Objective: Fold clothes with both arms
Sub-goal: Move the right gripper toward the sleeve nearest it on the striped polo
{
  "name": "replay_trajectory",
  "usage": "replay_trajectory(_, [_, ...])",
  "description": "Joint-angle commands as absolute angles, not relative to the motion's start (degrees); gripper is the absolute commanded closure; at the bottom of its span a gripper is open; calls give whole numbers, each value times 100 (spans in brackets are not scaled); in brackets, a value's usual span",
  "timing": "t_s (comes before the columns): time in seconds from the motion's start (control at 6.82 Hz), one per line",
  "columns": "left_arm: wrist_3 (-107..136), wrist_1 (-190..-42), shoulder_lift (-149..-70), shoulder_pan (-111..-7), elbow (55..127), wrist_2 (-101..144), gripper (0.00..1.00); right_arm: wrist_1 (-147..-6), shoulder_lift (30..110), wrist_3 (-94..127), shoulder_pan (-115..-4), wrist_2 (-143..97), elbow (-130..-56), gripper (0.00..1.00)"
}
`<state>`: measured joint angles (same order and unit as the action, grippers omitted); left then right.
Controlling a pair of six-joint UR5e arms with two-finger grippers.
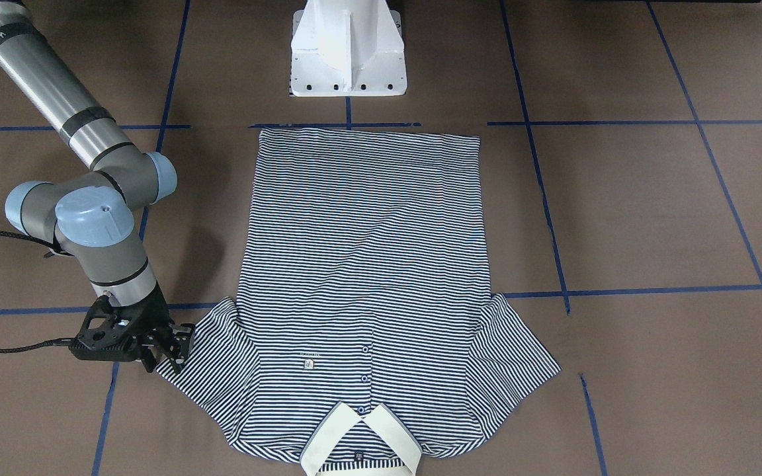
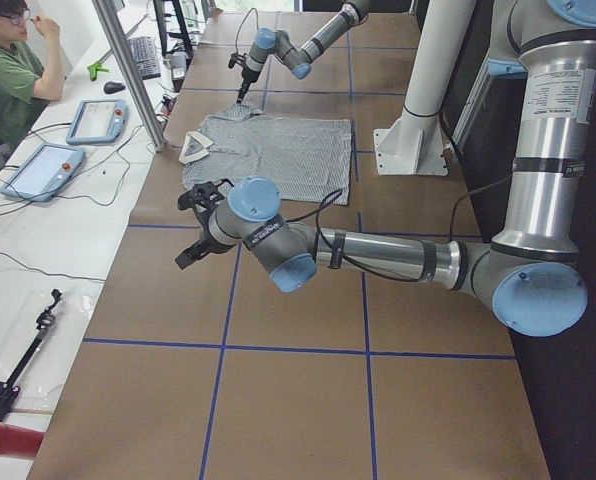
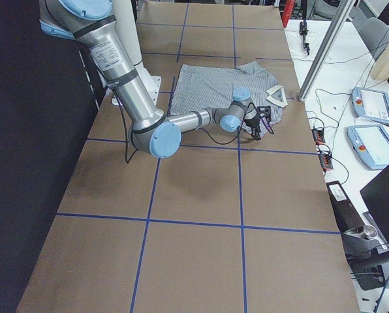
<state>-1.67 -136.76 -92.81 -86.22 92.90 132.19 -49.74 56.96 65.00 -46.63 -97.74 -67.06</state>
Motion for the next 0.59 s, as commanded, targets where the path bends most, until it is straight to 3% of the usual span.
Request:
replay_trajectory(0.0, [-167,-13676,-9281,-8622,9281,13219,0,-4975,5704,6530,-4667,-9773,-6697,70])
replay_trajectory(0.15, [-167,-13676,-9273,-8622,9290,13227,0,-4975,5704,6530,-4667,-9773,-6697,100])
replay_trajectory(0.44, [-167,-13676,-9273,-8622,9290,13219,0,-5009,5669,6513,-4667,-9773,-6723,100])
